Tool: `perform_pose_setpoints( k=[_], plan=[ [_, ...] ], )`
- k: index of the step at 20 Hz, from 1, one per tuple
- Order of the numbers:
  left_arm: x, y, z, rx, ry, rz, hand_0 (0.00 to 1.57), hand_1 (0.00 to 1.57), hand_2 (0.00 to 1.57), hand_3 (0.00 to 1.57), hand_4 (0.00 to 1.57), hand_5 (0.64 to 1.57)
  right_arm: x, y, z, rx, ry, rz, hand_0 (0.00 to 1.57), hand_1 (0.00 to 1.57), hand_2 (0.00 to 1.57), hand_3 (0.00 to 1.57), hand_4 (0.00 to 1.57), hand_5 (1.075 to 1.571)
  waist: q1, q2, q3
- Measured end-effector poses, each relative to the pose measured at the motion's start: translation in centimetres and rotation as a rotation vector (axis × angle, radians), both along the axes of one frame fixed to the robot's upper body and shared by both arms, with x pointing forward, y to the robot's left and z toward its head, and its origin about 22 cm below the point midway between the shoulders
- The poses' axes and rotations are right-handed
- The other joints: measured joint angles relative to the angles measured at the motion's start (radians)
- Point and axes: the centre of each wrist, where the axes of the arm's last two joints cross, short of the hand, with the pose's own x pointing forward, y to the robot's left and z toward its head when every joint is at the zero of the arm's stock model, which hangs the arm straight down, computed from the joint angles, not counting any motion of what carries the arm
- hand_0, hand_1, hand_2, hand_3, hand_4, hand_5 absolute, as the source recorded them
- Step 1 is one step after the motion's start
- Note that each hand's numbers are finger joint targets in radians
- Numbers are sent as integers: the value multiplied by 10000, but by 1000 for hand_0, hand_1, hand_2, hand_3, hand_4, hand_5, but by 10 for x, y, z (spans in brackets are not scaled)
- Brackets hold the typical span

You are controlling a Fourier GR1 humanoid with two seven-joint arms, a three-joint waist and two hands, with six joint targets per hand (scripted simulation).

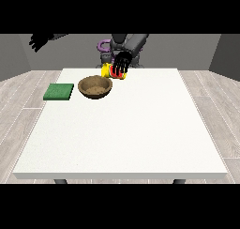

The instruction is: Pick the cup and pour the ball into the bowl, then pick the bowl and place it on the pad

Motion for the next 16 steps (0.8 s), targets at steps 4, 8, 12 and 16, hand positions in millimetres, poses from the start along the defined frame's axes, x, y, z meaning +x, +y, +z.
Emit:
perform_pose_setpoints(
  k=[4, 8, 12, 16],
  plan=[
    [7, -21, 21, 1754, -337, 46, 1487, 1487, 1571, 1571, 1191, 1561, 6, 2, -8, 33, 98, -48, 0, 0, 0, 250, 697, 1555, 55, -36, -3],
    [7, -33, 28, 3691, -583, 122, 1217, 1217, 1571, 1571, 1057, 1571, 12, 8, -12, 94, 276, -14, 0, 0, 0, 290, 693, 1552, -25, -320, -8],
    [1, -51, 40, 5167, -736, 125, 272, 272, 1258, 1549, 1040, 1571, 27, 21, -10, 123, 183, 217, 0, 0, 0, 327, 686, 1552, -236, -230, -13],
    [-12, -65, 40, 6162, -515, -111, 167, 167, 1194, 1571, 1134, 1570, 32, 34, -17, 184, 219, 329, 0, 0, 0, 271, 691, 1548, -396, -284, -17]
  ],
)
